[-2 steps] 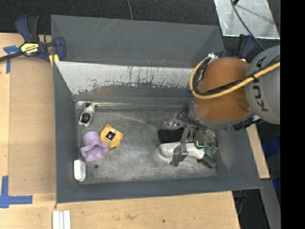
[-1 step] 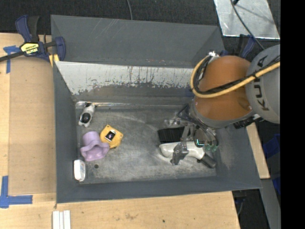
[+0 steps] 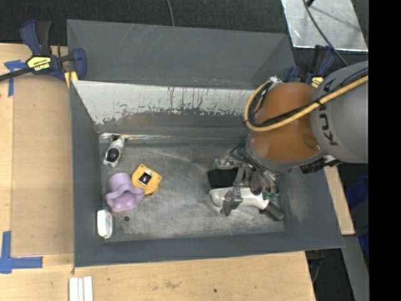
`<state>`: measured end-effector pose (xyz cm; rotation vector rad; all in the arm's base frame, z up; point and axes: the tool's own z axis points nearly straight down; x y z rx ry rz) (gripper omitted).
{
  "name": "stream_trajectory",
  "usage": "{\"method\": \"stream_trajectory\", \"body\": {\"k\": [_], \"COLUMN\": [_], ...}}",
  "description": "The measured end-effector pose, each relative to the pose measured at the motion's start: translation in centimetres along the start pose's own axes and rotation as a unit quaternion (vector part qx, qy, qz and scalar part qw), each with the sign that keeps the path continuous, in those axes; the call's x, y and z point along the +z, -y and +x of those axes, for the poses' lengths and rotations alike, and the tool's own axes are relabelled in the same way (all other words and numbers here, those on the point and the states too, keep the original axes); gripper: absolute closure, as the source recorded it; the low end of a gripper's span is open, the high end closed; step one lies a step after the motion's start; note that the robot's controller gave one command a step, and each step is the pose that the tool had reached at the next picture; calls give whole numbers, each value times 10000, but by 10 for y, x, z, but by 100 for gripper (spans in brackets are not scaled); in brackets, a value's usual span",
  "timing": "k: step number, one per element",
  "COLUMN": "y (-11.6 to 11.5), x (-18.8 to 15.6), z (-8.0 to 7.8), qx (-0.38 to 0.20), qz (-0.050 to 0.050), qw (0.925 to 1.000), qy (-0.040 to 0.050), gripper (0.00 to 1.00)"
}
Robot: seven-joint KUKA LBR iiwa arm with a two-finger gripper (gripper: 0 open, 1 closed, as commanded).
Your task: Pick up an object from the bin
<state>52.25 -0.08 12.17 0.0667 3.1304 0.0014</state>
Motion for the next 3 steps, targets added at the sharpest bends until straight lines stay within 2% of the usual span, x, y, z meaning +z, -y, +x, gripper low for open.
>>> {"method": "stream_trajectory", "body": {"k": [1, 2, 3], "y": [69, 69, 58], "x": [48, 48, -100], "z": [-9, -9, 0], "qx": [1462, 1462, 1443], "qz": [3, 3, 12], "qw": [9893, 9893, 9895], "qy": [-13, -13, -41], "gripper": [100, 100, 100]}}
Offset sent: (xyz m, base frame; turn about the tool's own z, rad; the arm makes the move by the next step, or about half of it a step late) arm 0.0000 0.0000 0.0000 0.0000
